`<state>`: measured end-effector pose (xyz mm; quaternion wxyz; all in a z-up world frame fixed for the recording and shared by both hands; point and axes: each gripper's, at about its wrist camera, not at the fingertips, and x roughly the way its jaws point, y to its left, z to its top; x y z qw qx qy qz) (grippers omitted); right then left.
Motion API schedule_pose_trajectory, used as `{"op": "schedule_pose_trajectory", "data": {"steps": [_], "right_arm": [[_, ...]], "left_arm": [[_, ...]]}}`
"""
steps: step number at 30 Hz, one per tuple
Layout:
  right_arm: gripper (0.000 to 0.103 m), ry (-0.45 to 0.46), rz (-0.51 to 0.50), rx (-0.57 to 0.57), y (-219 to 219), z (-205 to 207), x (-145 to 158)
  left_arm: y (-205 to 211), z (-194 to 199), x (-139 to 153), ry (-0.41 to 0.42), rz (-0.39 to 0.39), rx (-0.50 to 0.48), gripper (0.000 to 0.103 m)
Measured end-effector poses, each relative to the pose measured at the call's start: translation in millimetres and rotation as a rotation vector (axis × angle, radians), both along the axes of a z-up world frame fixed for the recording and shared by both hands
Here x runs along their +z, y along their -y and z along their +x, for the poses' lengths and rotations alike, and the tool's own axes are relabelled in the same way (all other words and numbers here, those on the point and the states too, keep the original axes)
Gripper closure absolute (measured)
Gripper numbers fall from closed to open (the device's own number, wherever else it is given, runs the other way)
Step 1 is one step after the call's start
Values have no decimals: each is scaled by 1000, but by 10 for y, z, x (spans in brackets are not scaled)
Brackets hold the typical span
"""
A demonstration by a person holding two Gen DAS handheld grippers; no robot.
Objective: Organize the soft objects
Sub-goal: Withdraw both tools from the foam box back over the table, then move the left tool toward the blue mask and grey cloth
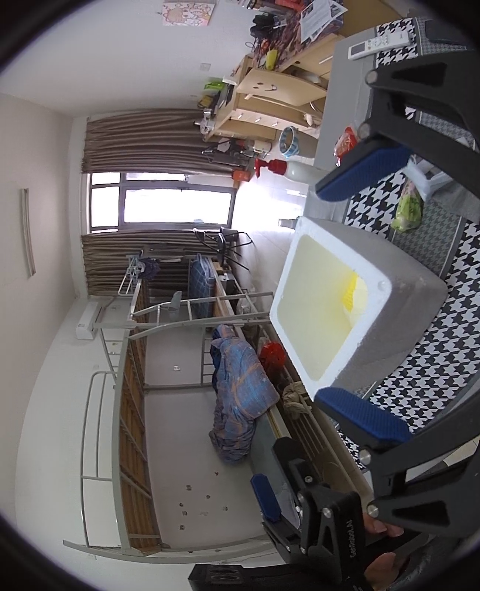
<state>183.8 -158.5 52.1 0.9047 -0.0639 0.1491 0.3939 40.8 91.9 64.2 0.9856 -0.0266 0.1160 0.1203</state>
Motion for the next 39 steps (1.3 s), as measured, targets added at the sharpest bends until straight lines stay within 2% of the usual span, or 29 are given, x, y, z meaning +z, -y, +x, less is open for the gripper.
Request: {"op": "schedule_pose_trajectory", "data": {"steps": [12,30,35,39], "right_arm": [[1,18,28,-24,237,-235,-67],[1,19,35,-93,554,-435,-330],[1,26,40,-127,728,-480,-358],[1,40,45,-154,861,-529,-379]], "left_arm": [[216,-149,5,18,17,-41,1],[379,-235,-187,28,-36,-92,1],[483,-263,-192,34,0,-116,1],[570,-313,-204,45,0,-128,1]]}}
